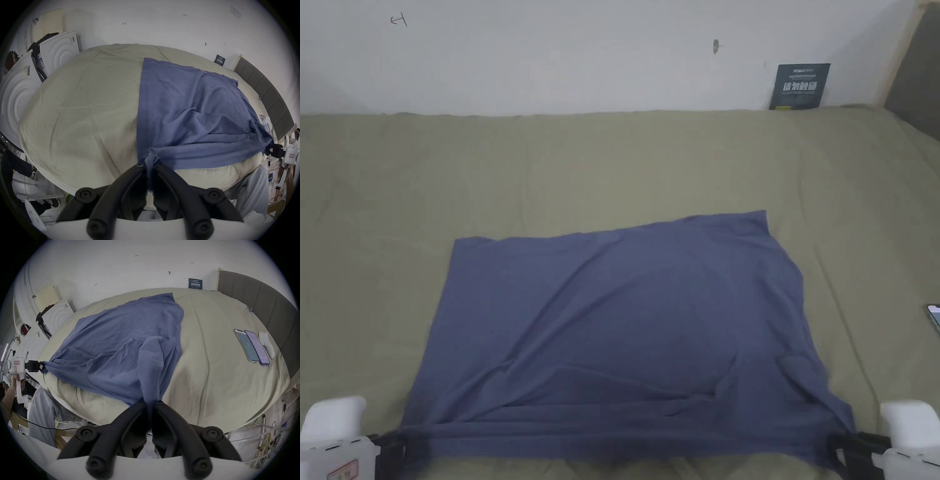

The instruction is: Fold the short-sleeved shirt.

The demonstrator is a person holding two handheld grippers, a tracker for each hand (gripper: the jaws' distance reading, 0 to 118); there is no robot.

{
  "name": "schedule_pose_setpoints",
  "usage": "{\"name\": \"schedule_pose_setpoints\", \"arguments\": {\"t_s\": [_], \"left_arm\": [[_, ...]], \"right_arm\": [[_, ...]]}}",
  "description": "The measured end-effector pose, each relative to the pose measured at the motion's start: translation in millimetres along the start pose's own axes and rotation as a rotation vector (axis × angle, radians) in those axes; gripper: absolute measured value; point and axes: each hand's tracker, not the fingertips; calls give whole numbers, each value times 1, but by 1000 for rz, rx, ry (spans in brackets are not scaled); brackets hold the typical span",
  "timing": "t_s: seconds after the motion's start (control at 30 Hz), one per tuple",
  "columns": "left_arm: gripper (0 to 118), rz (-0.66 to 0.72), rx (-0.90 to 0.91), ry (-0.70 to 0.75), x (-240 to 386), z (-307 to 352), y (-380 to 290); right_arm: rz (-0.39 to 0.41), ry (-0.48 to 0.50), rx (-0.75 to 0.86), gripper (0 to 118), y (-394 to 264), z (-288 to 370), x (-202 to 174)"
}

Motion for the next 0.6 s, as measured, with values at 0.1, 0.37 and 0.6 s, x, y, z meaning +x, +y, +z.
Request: {"name": "schedule_pose_setpoints", "arguments": {"t_s": [0.1, 0.37, 0.6], "left_arm": [[5, 12, 7, -10, -4, -1, 6], [5, 18, 45, -25, 0, -2, 51], [5, 13, 61, -29, 9, -34, 116]], "right_arm": [[0, 9, 4, 5, 12, 6, -2], [26, 19, 33, 5, 75, 11, -11], [-6, 25, 44, 5, 150, -20, -10]]}}
